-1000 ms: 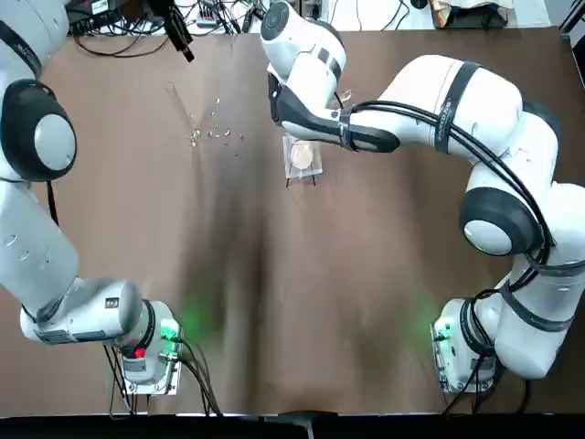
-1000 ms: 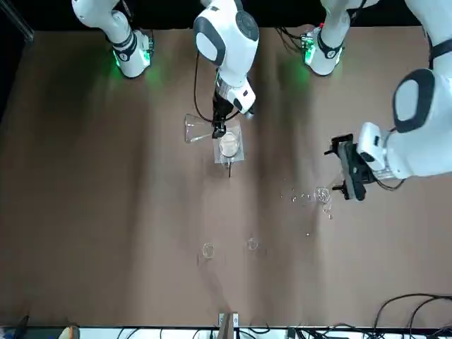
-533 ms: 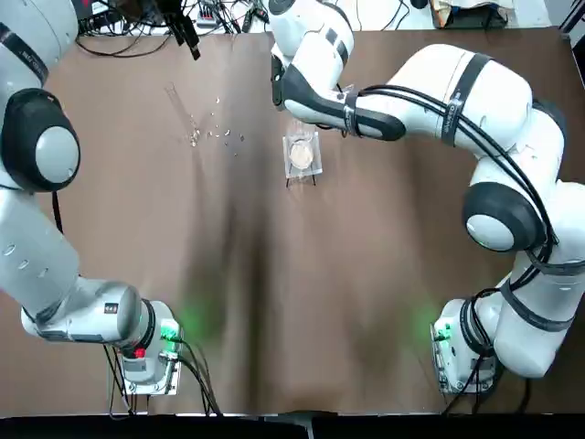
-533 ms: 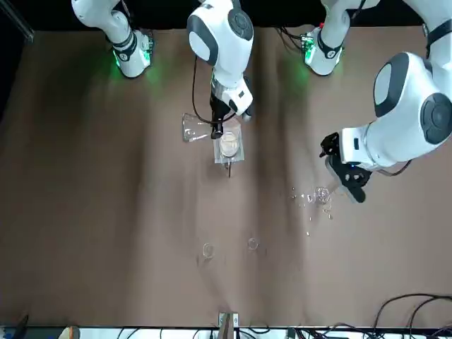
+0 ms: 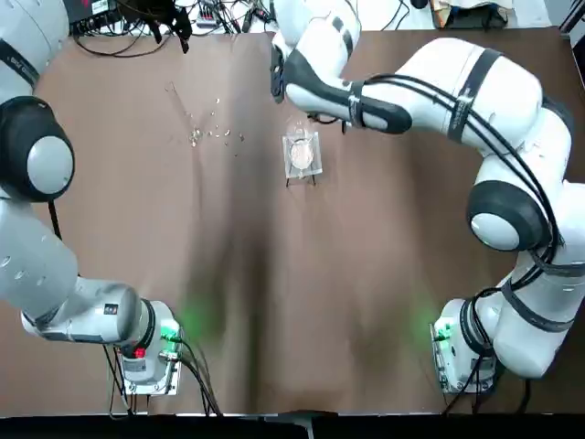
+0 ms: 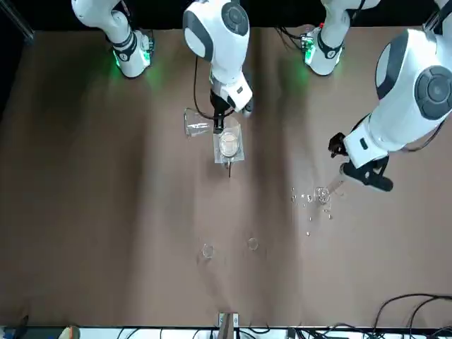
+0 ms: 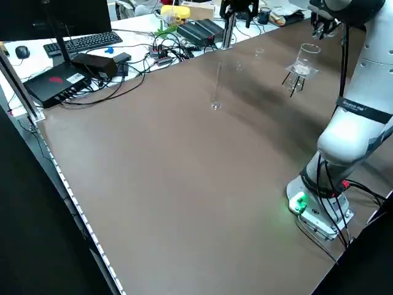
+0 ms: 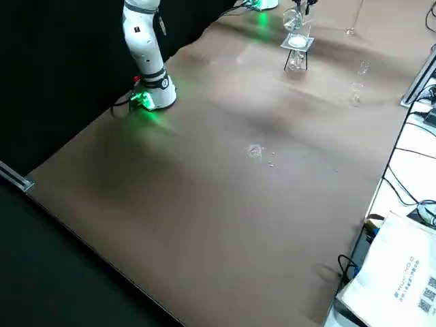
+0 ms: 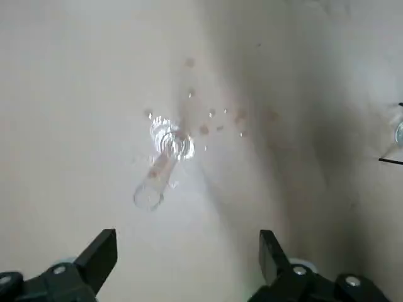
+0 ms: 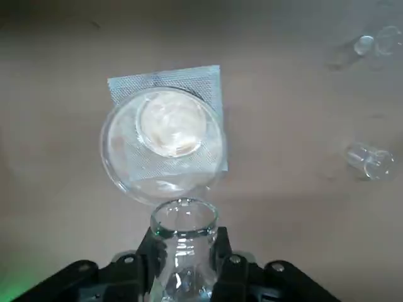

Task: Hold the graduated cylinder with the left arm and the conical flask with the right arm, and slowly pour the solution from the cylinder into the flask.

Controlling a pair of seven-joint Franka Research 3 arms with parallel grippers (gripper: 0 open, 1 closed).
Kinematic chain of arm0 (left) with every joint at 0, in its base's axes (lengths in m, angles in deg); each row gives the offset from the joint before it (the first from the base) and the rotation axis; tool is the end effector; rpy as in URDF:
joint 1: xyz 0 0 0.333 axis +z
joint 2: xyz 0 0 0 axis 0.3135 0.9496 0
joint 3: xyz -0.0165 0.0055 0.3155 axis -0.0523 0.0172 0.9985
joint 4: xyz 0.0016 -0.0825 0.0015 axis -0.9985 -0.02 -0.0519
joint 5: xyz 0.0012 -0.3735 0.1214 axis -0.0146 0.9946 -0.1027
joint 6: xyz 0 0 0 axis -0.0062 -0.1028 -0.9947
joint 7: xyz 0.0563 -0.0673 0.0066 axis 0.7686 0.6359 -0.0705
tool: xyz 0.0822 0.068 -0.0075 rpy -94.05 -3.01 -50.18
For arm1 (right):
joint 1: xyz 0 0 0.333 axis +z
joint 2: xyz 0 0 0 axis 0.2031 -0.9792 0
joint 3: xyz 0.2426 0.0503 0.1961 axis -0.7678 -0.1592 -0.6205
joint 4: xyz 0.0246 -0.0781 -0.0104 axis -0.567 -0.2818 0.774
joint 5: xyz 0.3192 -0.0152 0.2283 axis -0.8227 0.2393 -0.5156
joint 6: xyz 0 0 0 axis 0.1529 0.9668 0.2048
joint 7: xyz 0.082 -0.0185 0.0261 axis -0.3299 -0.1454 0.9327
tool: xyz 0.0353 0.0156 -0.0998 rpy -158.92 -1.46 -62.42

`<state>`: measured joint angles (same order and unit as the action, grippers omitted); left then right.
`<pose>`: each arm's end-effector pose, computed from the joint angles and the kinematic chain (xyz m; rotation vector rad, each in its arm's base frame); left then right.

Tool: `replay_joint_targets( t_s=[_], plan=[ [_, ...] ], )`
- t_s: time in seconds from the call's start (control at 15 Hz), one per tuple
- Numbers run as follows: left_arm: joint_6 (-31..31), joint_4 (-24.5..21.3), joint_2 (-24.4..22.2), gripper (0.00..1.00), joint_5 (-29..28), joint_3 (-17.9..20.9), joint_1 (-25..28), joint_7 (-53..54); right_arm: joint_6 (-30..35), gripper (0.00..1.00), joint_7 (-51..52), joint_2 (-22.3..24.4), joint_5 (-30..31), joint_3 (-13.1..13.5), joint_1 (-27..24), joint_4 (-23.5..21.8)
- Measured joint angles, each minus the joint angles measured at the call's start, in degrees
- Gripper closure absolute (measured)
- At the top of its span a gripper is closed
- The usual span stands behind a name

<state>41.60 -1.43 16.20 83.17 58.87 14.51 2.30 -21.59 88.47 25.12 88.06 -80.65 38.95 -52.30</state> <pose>0.6000 -0.1474 0.5251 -3.0676 0.5219 0.1787 0.4475 0.5195 0.4607 2.1059 2.0848 -0.1091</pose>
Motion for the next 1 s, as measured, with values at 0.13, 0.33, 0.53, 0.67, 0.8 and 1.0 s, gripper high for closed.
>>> replay_joint_targets(
  t_s=[0.13,0.33,0.53,0.67,0.8,1.0],
  plan=[
    [-2.85,-0.01,-1.44,0.0,-0.08,0.04,0.0,-3.07,0.01,0.61,0.46,1.33,-2.05,0.05,-2.38,0.07],
    [-6.62,0.0,-4.81,0.0,-0.08,0.17,0.08,-4.21,0.31,0.61,3.38,3.46,-4.08,0.03,-6.6,-0.11],
    [-10.48,-0.41,-8.33,0.0,-0.1,1.11,0.31,-6.81,0.47,0.61,12.97,6.17,-11.49,0.19,-14.98,-1.3],
    [-10.63,-0.68,-8.37,0.0,-0.15,1.34,0.92,-10.33,0.54,0.61,19.96,7.54,-15.88,0.3,-20.98,-2.36],
    [-10.63,-0.85,-8.34,0.0,-0.17,1.55,2.35,-11.54,0.94,0.61,27.91,8.35,-20.86,0.38,-27.52,-3.34],
    [-10.75,-0.85,-8.41,0.0,-0.17,1.63,3.25,-11.66,1.21,0.61,41.89,8.49,-28.37,0.52,-37.18,-5.95]
  ],
)
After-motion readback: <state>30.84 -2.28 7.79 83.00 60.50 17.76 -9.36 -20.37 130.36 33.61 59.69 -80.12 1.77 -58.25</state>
